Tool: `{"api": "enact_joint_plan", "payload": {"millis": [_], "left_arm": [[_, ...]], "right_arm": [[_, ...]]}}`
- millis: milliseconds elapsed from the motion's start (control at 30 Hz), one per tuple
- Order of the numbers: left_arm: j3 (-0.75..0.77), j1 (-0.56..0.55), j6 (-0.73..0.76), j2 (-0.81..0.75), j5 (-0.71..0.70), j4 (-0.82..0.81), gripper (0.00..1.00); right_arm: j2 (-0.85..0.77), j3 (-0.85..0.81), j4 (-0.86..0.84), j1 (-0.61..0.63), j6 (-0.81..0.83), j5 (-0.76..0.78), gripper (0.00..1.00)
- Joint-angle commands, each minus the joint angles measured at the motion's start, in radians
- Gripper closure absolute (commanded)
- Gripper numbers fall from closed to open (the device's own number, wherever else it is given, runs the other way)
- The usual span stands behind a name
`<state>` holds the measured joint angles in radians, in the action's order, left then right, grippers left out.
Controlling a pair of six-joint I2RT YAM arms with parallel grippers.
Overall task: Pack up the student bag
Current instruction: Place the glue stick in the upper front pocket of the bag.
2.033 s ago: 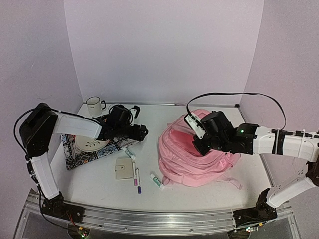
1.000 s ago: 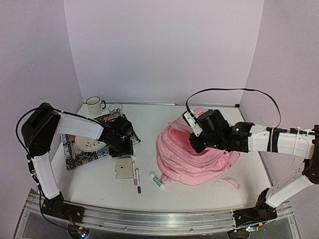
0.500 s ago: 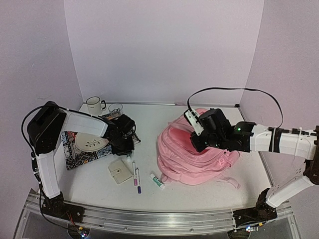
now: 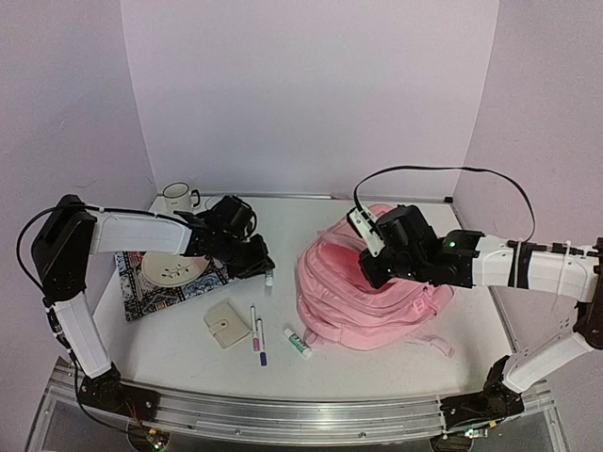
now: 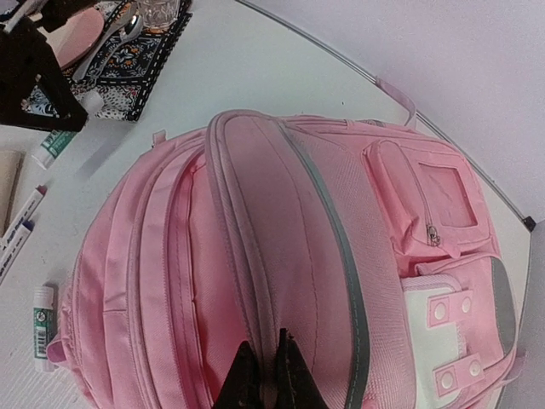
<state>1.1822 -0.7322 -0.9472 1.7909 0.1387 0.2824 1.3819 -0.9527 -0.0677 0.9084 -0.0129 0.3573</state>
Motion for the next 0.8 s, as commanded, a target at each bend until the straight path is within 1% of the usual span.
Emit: {"api": "enact_joint_plan", "payload": {"millis": [0,133,300,633,700,767], "left_arm": [[-0.01,-0.063,-0.1,-0.048,0.113,-0.224,1.0],[0.009,-0.116,-0.162,-0.009,0.153,-0.358,1.0],[0.077,-0.166,-0.193,0.057,0.162,-0.43,1.0],[0.266,-0.187,-0.254,0.219,0.183,-0.448,1.0],[0.298,-0.191,-0.262,0.234,0.159,-0.448,0.98],[0.32,-0.193,-0.277,0.246,0.133,-0.45,0.93]], "right_arm": [[-0.021,-0.031,-0.098,0.004,-0.018,-0.032,1.0],[-0.039,-0.034,-0.116,0.004,-0.019,-0.045,1.0],[-0.055,-0.047,-0.123,0.004,-0.019,-0.081,1.0],[-0.064,-0.054,-0.134,0.004,-0.036,-0.116,1.0],[-0.062,-0.052,-0.137,0.004,-0.04,-0.122,1.0],[-0.058,-0.053,-0.139,0.004,-0.043,-0.128,1.0]]}}
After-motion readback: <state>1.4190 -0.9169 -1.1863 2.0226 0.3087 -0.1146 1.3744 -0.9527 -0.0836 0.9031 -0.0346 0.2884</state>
